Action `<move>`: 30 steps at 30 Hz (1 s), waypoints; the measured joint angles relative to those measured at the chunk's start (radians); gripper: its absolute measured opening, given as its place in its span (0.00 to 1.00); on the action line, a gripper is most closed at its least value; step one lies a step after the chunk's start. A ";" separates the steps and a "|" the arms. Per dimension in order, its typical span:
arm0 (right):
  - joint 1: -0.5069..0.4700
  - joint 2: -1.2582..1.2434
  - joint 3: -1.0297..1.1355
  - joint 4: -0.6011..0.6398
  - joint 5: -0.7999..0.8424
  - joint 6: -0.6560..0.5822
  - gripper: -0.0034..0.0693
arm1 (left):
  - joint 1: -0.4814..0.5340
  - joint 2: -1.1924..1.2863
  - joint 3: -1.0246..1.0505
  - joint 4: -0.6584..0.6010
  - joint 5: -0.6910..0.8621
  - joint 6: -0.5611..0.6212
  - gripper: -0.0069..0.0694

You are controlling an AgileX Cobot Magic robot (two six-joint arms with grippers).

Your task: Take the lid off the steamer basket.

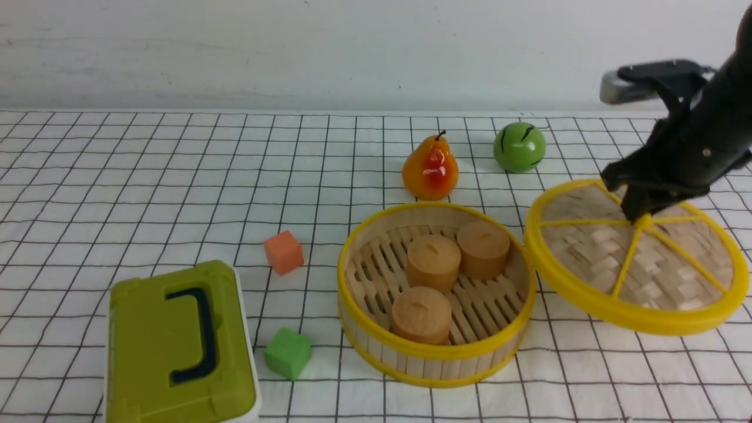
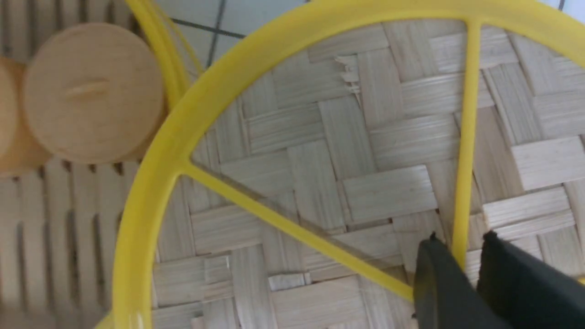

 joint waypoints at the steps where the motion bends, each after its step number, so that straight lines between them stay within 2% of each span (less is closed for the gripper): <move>1: -0.003 0.001 0.005 0.000 -0.013 0.000 0.19 | 0.000 0.000 0.000 0.000 0.000 0.000 0.40; 5: -0.018 0.036 0.066 -0.001 -0.109 -0.001 0.19 | 0.000 0.000 0.000 0.000 0.000 0.000 0.40; 7: -0.019 0.059 0.069 -0.003 -0.146 -0.001 0.11 | 0.000 0.000 0.000 0.000 0.000 0.000 0.40; 10: -0.019 0.087 0.069 -0.008 -0.179 -0.001 0.05 | 0.000 0.000 0.000 0.000 0.000 0.000 0.40; 17: -0.019 0.104 0.069 -0.059 -0.195 0.003 0.05 | 0.000 0.000 0.000 0.000 0.000 0.000 0.40; 25: -0.022 0.100 0.069 -0.062 -0.181 0.025 0.05 | 0.000 0.000 0.000 0.000 0.000 0.000 0.40; 30: -0.022 0.013 0.073 -0.062 -0.158 0.025 0.05 | 0.000 0.000 0.000 0.000 0.000 0.000 0.40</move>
